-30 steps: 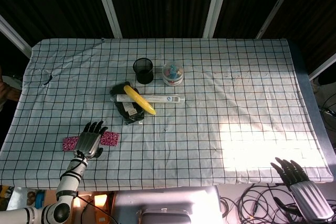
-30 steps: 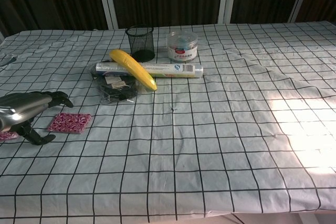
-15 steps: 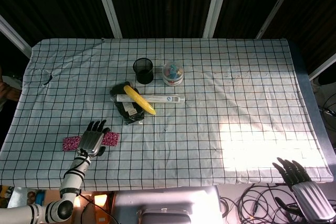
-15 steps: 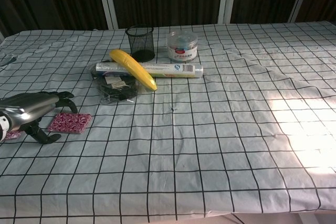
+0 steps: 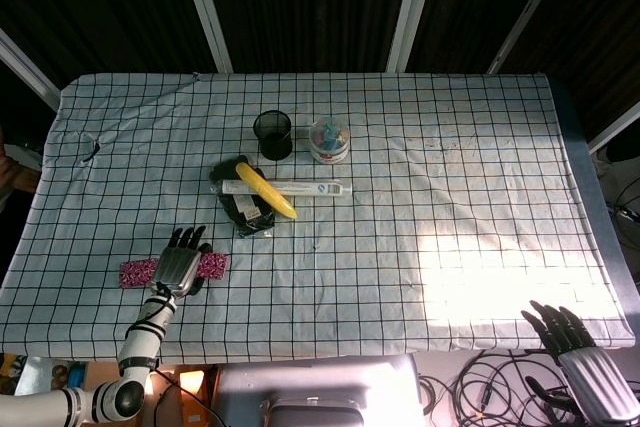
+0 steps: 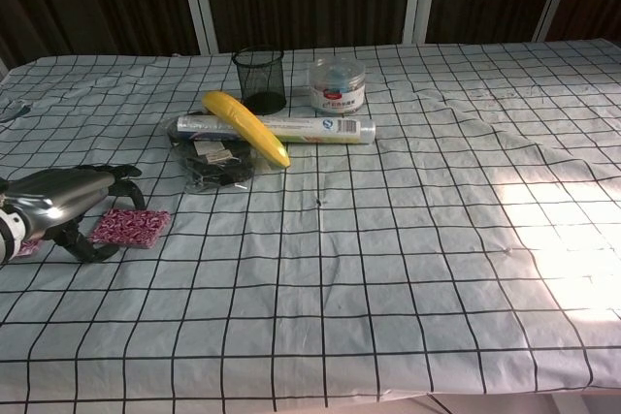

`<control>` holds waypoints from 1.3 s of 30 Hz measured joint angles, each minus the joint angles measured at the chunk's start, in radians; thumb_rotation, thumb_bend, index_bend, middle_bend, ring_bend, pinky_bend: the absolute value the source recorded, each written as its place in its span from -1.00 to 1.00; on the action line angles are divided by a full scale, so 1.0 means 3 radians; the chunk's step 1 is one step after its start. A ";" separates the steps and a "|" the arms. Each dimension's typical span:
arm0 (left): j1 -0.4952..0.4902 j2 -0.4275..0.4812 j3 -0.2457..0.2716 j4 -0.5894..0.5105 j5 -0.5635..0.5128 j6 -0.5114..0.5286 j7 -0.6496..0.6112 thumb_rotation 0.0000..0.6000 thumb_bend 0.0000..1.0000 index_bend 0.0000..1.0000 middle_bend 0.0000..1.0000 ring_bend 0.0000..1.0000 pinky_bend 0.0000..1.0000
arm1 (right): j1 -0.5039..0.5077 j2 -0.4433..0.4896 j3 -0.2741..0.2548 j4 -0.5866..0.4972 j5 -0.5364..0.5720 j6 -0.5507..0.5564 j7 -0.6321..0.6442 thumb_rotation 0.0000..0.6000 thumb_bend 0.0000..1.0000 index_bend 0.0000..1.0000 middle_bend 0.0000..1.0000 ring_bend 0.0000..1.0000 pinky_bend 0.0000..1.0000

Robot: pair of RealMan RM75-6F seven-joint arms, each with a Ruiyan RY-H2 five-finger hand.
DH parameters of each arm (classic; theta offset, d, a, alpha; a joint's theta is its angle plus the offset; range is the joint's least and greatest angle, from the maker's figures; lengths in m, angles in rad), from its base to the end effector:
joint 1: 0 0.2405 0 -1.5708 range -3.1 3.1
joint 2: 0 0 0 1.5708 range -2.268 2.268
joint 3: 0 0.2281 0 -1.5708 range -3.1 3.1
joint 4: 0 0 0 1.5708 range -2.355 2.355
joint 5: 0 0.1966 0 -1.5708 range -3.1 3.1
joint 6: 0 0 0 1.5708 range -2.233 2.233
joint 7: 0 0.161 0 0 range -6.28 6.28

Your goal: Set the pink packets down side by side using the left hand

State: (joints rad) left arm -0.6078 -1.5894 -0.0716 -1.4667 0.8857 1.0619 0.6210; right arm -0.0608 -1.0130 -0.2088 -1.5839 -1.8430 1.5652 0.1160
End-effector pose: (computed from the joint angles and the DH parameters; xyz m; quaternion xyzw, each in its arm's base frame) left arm -0.2066 0.2990 -0.0217 -0.7275 -0.4064 -0.2244 0.5052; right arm -0.2798 -0.0941 0.1462 0.6859 -0.4316 0.3447 0.4738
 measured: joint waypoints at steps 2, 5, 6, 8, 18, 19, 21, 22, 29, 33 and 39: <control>0.0009 0.0007 0.0000 -0.0020 0.0030 0.0030 -0.0008 1.00 -0.27 0.06 -1.00 -1.00 -1.00 | 0.0001 -0.0001 0.0000 -0.0001 -0.0004 -0.0002 -0.0004 1.00 -0.60 -1.00 -1.00 -1.00 -1.00; 0.0029 0.0040 0.0003 -0.0080 0.0081 0.0084 -0.0018 1.00 -0.28 0.09 -1.00 -1.00 -1.00 | -0.0001 -0.0004 0.0001 -0.0003 -0.0005 -0.0002 -0.0011 1.00 -0.60 -1.00 -1.00 -1.00 -1.00; 0.0034 0.0049 0.0005 -0.0095 0.0090 0.0094 -0.0020 1.00 -0.28 0.10 -1.00 -1.00 -1.00 | -0.0001 -0.0004 0.0002 -0.0003 -0.0002 -0.0002 -0.0013 1.00 -0.60 -1.00 -1.00 -1.00 -1.00; 0.0053 0.0088 0.0012 -0.0159 0.0127 0.0134 -0.0027 1.00 -0.28 0.12 -1.00 -1.00 -1.00 | -0.0002 -0.0007 0.0006 -0.0004 0.0005 -0.0007 -0.0018 1.00 -0.60 -1.00 -1.00 -1.00 -1.00; 0.0273 0.0521 0.0196 -0.0659 0.0519 0.0344 -0.0235 1.00 -0.28 0.13 -1.00 -1.00 -1.00 | 0.0006 -0.0030 0.0014 -0.0032 0.0020 -0.0058 -0.0101 1.00 -0.60 -1.00 -1.00 -1.00 -1.00; 0.0306 0.0566 0.0235 -0.0693 0.0575 0.0357 -0.0278 1.00 -0.28 0.13 -1.00 -1.00 -1.00 | 0.0008 -0.0035 0.0015 -0.0038 0.0022 -0.0067 -0.0119 1.00 -0.60 -1.00 -1.00 -1.00 -1.00; 0.0380 0.0651 0.0329 -0.0748 0.0701 0.0377 -0.0385 1.00 -0.28 0.13 -1.00 -1.00 -1.00 | 0.0013 -0.0044 0.0018 -0.0050 0.0025 -0.0087 -0.0150 1.00 -0.60 -1.00 -1.00 -1.00 -1.00; 0.0407 0.0676 0.0368 -0.0758 0.0754 0.0381 -0.0424 1.00 -0.28 0.13 -1.00 -1.00 -1.00 | 0.0017 -0.0051 0.0019 -0.0057 0.0026 -0.0103 -0.0171 1.00 -0.60 -1.00 -1.00 -1.00 -1.00; 0.0582 0.0652 0.0564 -0.0573 0.1070 0.0414 -0.0598 1.00 -0.28 0.14 -1.00 -1.00 -1.00 | 0.0045 -0.0080 0.0024 -0.0105 0.0044 -0.0194 -0.0275 1.00 -0.60 -1.00 -1.00 -1.00 -1.00; 0.0646 0.0553 0.0587 -0.0376 0.1138 0.0414 -0.0667 1.00 -0.27 -0.15 -1.00 -1.00 -1.00 | 0.0052 -0.0078 0.0025 -0.0117 0.0050 -0.0203 -0.0281 1.00 -0.60 -1.00 -1.00 -1.00 -1.00; 0.0694 0.0538 0.0587 -0.0334 0.1158 0.0320 -0.0736 1.00 -0.27 -0.89 -1.00 -1.00 -1.00 | 0.0049 -0.0068 0.0024 -0.0109 0.0046 -0.0178 -0.0250 1.00 -0.60 -1.00 -1.00 -1.00 -1.00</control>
State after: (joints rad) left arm -0.3996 -1.4281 0.1047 -1.5669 1.2331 1.1579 0.4004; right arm -0.0461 -1.0334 -0.2017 -1.6166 -1.8293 1.5118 0.0410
